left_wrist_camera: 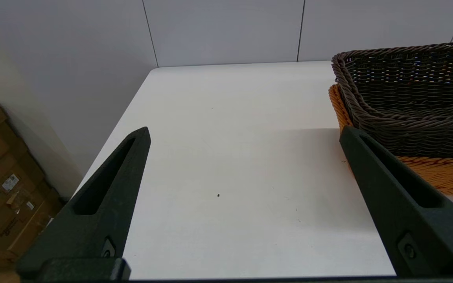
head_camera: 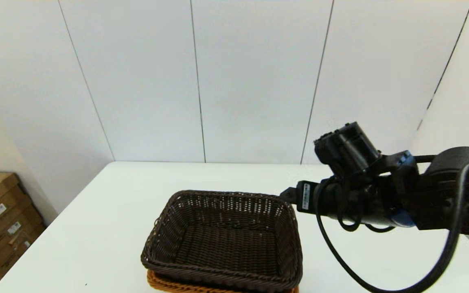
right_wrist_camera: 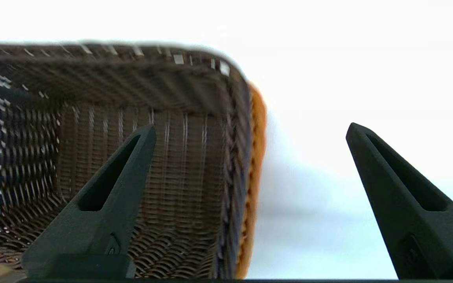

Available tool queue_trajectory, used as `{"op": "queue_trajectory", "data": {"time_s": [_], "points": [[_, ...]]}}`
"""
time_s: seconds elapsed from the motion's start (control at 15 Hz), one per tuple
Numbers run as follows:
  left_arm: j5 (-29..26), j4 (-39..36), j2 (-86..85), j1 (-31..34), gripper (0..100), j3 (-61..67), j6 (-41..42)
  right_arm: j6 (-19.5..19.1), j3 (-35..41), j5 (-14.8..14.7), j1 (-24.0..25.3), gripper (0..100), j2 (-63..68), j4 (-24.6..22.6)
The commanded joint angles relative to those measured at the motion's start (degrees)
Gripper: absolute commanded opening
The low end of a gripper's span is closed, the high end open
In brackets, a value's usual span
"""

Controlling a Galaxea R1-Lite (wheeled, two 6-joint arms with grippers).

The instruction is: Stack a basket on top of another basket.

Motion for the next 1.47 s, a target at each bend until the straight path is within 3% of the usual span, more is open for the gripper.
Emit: {"op": "queue_trajectory", "data": {"time_s": [0.07,0.2,0.6,0.8,0.93,1.2,1.47], "points": [[0.0,0.0,-0.1,0.0,100,0.1,0.0,-8.7,3.4,-3.3,-0.2,100,-13.8,-0.1],[0.0,0.0,-0.1,0.0,100,0.1,0.0,-17.7,8.0,-5.2,-0.2,100,-22.0,-0.2],[0.0,0.0,-0.1,0.0,100,0.1,0.0,-39.8,15.6,-4.9,-2.9,100,-40.0,-1.5],[0.0,0.0,-0.1,0.0,100,0.1,0.0,-41.0,20.0,-3.8,-4.2,100,-45.1,-1.7],[0.0,0.0,-0.1,0.0,100,0.1,-0.1,-41.0,20.4,-3.2,-7.8,100,-46.7,-1.7],[0.0,0.0,-0.1,0.0,100,0.1,0.0,-40.9,21.3,-3.1,-18.4,100,-50.5,-1.8],[0.0,0.0,-0.1,0.1,100,0.1,0.0,-40.8,28.8,-3.0,-26.5,100,-57.9,-2.8]]}}
